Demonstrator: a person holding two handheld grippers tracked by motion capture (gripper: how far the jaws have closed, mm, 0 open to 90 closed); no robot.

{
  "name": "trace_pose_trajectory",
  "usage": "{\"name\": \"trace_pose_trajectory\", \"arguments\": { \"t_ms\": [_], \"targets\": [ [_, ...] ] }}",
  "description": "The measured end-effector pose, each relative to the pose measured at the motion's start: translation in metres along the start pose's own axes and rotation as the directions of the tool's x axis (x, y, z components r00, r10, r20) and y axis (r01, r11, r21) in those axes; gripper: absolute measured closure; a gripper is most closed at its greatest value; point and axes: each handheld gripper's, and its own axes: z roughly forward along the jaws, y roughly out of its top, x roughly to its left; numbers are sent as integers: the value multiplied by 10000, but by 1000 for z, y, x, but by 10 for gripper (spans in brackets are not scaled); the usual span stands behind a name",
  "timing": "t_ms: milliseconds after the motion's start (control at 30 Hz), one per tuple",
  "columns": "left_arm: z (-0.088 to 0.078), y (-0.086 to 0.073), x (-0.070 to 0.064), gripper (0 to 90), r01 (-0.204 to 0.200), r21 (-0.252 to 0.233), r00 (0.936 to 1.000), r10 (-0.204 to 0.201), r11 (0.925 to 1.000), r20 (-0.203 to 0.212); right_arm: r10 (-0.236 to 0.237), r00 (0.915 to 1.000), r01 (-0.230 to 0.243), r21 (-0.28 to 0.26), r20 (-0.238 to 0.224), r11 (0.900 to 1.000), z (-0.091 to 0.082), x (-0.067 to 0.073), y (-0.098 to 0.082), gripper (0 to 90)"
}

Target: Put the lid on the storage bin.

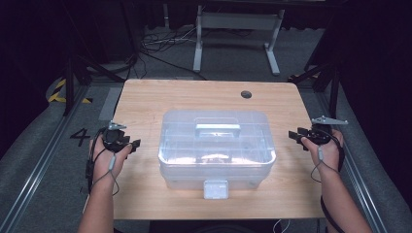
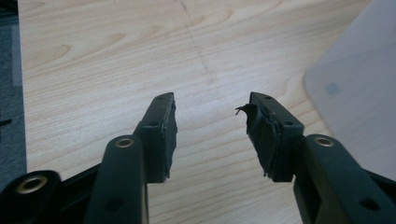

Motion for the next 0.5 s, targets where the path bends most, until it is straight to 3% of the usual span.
{"name": "trace_pose_trajectory", "arguments": {
  "t_ms": [233,300,500],
  "targets": [
    [10,-5,4,453,-41,534,9999,34,9986,137,-65,9996,55,372,265,9993,7,-10,-10,432],
    [14,-7,5,420,-146,979,9995,117,9951,302,-121,9996,107,495,274,9987,10,-11,-12,420],
    [20,-11,4,355,-317,1567,9983,235,9871,536,-305,9995,293,850,122,9959,17,-14,-17,363]
  ]
}}
